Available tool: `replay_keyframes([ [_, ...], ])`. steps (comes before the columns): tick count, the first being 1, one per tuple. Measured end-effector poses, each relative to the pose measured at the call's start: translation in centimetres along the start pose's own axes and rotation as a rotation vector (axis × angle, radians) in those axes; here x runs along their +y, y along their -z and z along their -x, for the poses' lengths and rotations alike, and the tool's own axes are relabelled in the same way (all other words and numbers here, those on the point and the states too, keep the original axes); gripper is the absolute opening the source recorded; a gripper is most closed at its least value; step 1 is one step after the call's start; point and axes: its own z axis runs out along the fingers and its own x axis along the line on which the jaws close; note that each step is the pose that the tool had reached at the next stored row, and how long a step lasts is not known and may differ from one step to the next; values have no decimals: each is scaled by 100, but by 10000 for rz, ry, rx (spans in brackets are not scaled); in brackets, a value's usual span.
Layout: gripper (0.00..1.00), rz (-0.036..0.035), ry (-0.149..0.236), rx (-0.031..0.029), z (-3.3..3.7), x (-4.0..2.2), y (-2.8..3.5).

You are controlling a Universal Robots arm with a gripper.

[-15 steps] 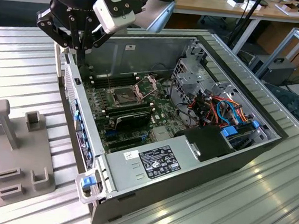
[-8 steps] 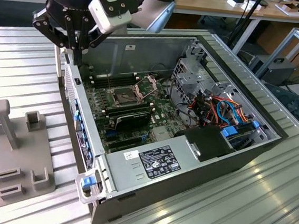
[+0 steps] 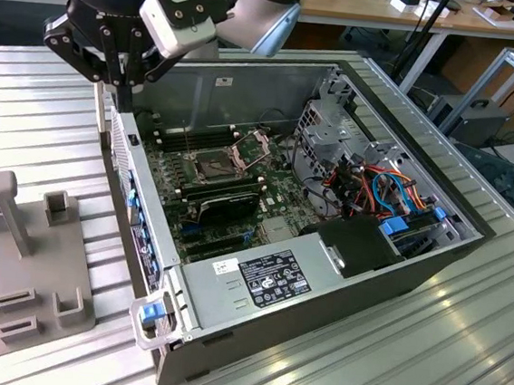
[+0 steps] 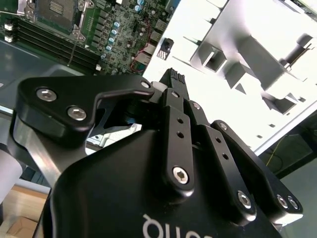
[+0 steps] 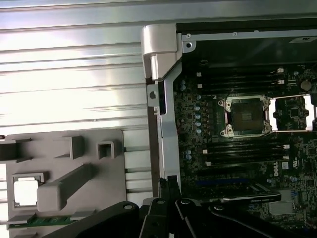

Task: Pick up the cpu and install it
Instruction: 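Reach for the cpu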

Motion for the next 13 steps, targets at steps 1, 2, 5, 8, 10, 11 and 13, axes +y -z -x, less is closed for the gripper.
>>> replay_keyframes([
  [1,11,0,0,0,-15,-1,0],
  [2,11,0,0,0,-30,-2,1],
  [5,11,0,0,0,-74,-6,2],
  [8,11,0,0,0,-115,-8,3],
  [10,11,0,-1,0,-143,-10,3],
  [11,11,0,0,0,-157,-12,3],
  [13,11,0,-1,0,-184,-13,4],
])
